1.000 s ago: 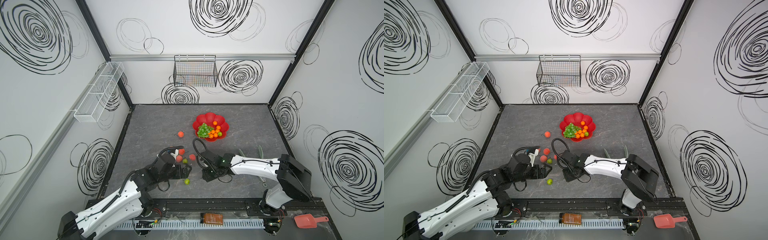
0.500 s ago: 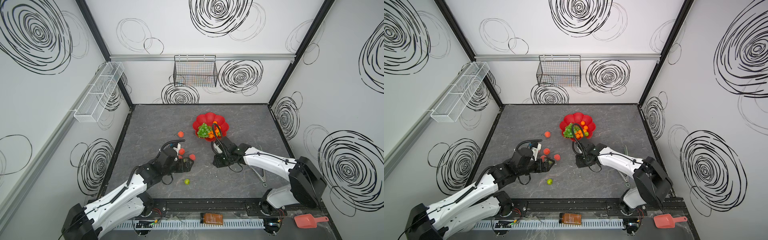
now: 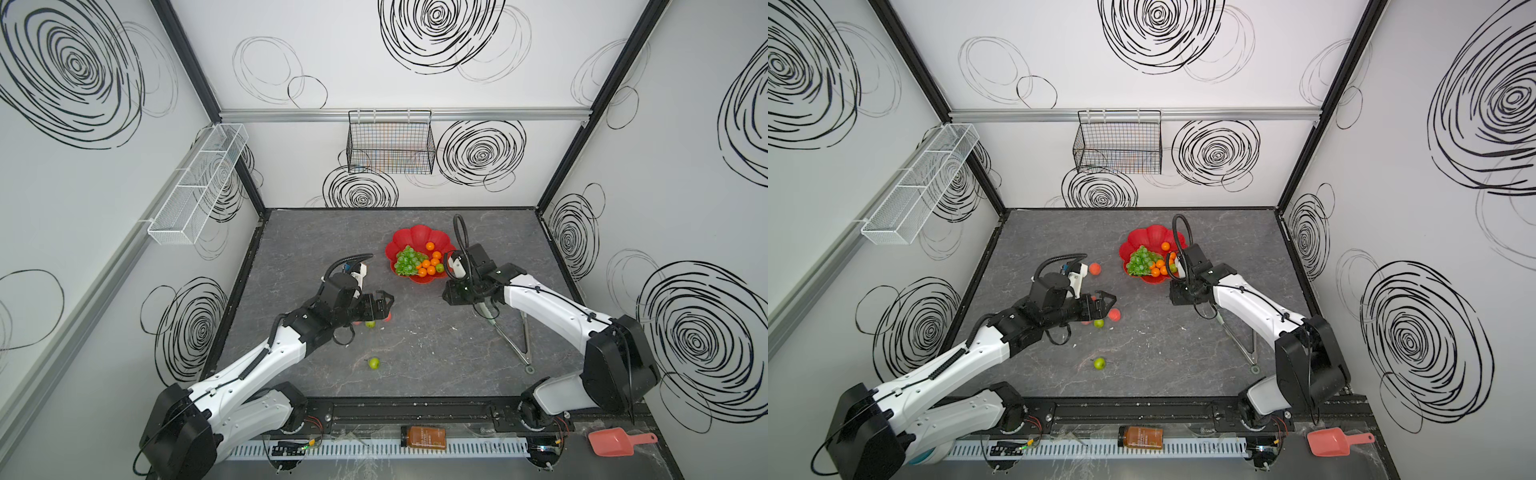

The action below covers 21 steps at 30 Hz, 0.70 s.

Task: Place and organize the fake fruits in the fruit bowl
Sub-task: 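Lift the green pear over the red bowl with the right gripper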

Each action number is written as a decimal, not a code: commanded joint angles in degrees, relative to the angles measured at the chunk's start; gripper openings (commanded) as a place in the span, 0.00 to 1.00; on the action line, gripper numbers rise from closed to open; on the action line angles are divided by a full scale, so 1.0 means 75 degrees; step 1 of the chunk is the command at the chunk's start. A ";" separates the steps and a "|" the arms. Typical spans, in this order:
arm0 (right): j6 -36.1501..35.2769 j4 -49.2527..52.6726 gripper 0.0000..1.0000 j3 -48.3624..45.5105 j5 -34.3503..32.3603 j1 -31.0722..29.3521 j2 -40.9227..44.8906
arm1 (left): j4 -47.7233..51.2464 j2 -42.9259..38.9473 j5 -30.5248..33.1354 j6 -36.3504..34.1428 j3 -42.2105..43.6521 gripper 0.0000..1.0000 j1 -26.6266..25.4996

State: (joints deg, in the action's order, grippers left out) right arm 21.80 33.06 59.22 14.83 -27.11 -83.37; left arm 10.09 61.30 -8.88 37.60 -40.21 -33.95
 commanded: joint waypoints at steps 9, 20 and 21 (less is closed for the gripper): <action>-0.0608 0.0300 0.36 0.1652 -0.0482 0.0424 -0.1221 | -0.1211 0.1185 -0.0271 -0.0477 -0.0967 0.96 0.0107; -0.0956 0.0442 0.35 0.3156 -0.1059 0.0655 -0.2928 | -0.1587 0.1988 -0.0602 -0.0438 -0.1506 0.96 0.0168; -0.0983 0.0447 0.35 0.3278 -0.1111 0.0700 -0.3066 | -0.1590 0.2004 -0.0604 -0.0432 -0.1506 0.96 0.0175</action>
State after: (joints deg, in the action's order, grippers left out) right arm 16.01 34.28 80.77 9.26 -22.76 -104.53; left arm 1.26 75.85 -12.29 34.94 -49.69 -32.95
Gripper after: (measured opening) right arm 0.357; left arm 0.960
